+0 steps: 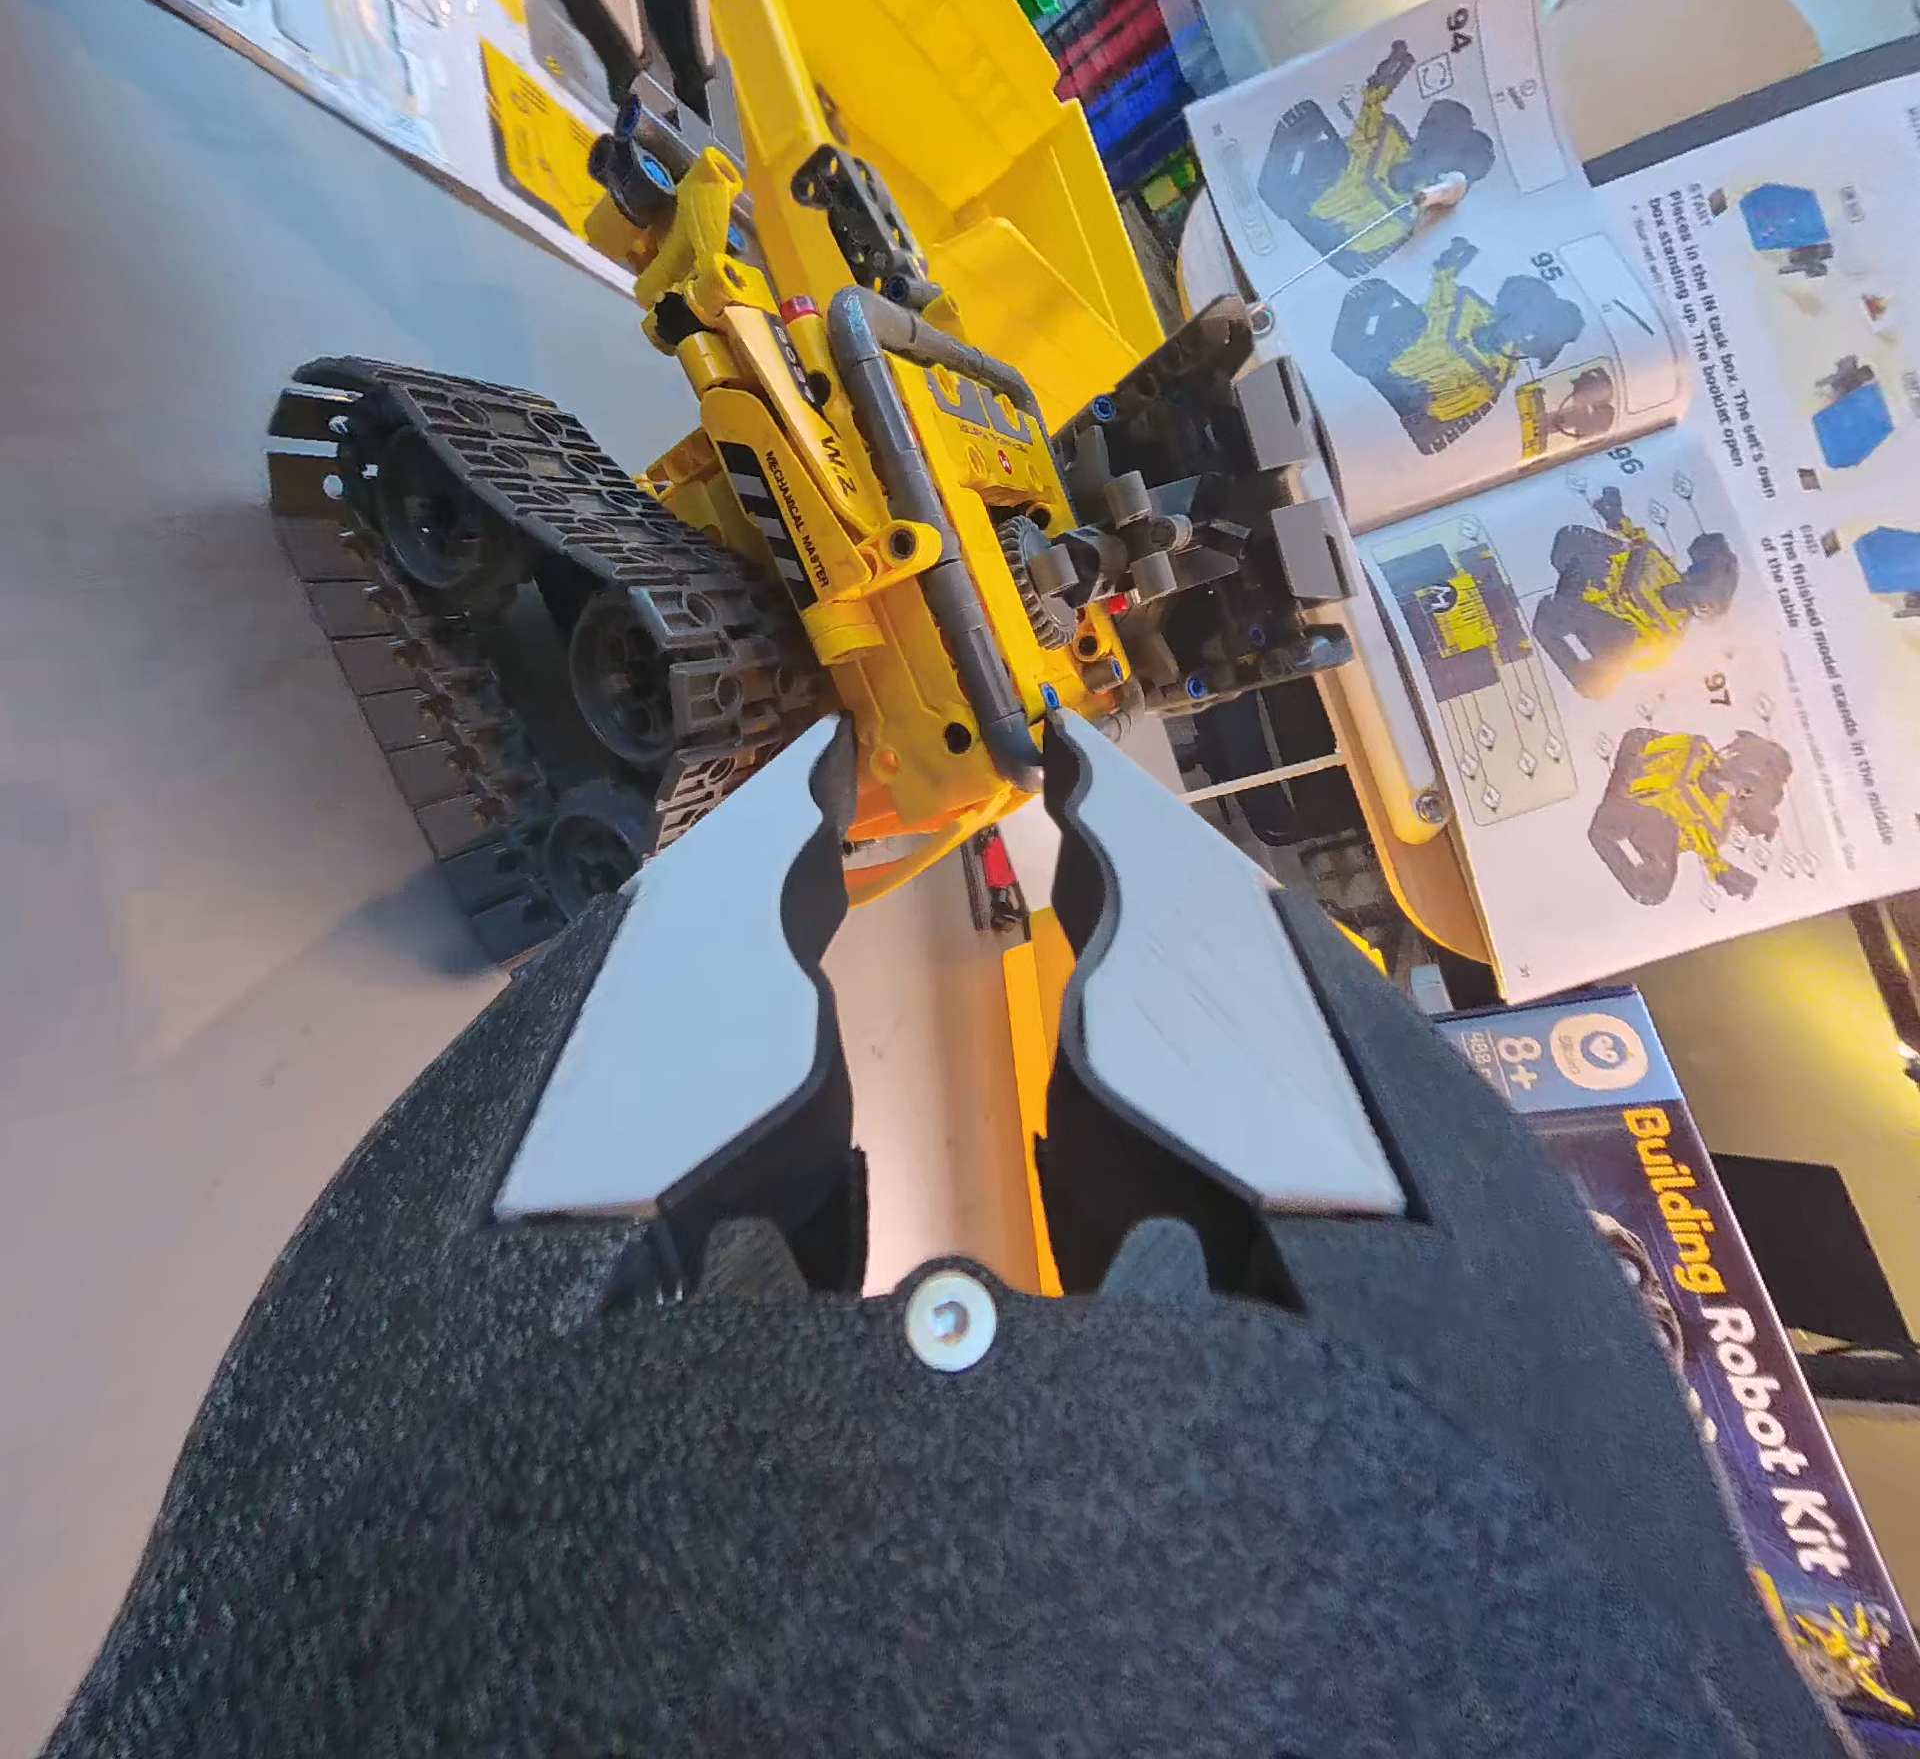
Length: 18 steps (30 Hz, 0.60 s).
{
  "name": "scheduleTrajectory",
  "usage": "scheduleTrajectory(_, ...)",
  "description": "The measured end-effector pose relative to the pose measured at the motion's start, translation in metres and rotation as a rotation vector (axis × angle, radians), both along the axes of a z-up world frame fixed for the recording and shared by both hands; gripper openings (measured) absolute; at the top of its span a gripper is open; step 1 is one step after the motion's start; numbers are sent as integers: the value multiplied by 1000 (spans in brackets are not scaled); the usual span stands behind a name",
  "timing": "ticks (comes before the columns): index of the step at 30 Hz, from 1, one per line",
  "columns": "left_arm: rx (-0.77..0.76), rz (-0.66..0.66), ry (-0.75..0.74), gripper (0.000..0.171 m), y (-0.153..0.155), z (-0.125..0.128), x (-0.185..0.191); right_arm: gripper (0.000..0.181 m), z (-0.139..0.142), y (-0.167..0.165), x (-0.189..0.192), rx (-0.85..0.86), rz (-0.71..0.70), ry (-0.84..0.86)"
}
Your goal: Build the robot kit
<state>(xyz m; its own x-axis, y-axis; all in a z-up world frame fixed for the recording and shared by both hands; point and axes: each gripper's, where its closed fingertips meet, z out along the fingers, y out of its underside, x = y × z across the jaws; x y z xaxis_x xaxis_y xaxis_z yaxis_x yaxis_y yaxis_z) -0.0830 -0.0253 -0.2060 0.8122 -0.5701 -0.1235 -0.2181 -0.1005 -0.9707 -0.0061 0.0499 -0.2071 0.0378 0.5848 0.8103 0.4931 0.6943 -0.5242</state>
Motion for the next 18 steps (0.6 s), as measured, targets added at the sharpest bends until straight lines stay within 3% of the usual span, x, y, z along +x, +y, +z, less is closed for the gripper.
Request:
scheduleTrajectory(2,9,32,4,8,3,1,-6,36,0,3,-4,-7,-35,18)
scheduleTrajectory(6,9,-4,-86,25,-2,5,-9,36,-1,7,-8,-6,-30,69)
scheduleTrajectory(12,-164,-45,-442,29,0,10,-22,27,7,3,-8,-77,33,167)
scheduleTrajectory(14,-183,-43,-538,38,5,16,-30,27,8,4,-7,-79,39,171)
scheduleTrajectory(16,-175,-37,-549,44,9,18,-39,27,9,4,-5,-74,41,185)
scheduleTrajectory(18,-170,-67,-454,58,11,13,-39,27,11,1,-4,-86,69,193)
